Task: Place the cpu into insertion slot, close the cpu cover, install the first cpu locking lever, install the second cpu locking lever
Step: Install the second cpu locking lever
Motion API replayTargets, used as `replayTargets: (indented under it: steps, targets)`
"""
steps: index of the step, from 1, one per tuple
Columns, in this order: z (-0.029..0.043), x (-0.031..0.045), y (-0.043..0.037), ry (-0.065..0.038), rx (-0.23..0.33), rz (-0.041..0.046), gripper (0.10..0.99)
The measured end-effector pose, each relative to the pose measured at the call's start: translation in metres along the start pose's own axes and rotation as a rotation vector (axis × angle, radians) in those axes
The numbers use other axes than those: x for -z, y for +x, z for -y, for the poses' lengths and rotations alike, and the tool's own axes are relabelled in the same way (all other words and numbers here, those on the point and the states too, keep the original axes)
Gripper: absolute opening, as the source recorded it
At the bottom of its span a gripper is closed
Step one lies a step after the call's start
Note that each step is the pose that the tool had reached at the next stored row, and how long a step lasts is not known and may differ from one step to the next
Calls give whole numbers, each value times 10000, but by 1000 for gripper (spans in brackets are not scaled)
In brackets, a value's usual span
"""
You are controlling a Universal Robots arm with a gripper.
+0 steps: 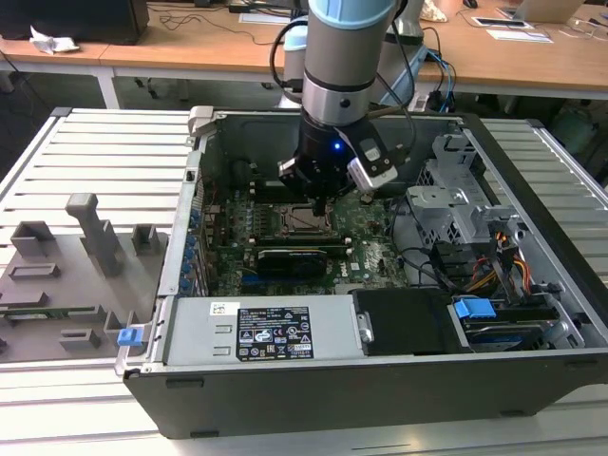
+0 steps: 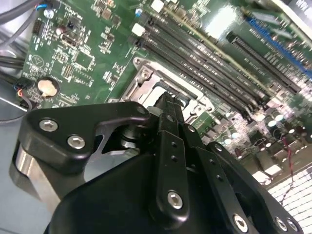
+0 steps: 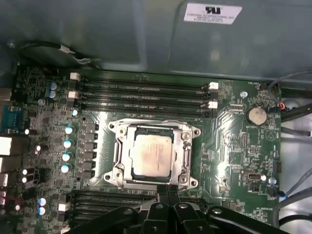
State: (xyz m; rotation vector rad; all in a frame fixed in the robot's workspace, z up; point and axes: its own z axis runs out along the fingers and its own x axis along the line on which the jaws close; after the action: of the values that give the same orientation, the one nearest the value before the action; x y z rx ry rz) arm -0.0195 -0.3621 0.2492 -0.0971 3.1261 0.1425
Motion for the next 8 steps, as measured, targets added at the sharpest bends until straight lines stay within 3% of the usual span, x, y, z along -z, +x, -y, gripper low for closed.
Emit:
replayTargets:
  steps: [6,8]
  targets:
    - [30,-41,64,-129,-1,8,106]
    - [77,-50,102,-141,-2,9,106]
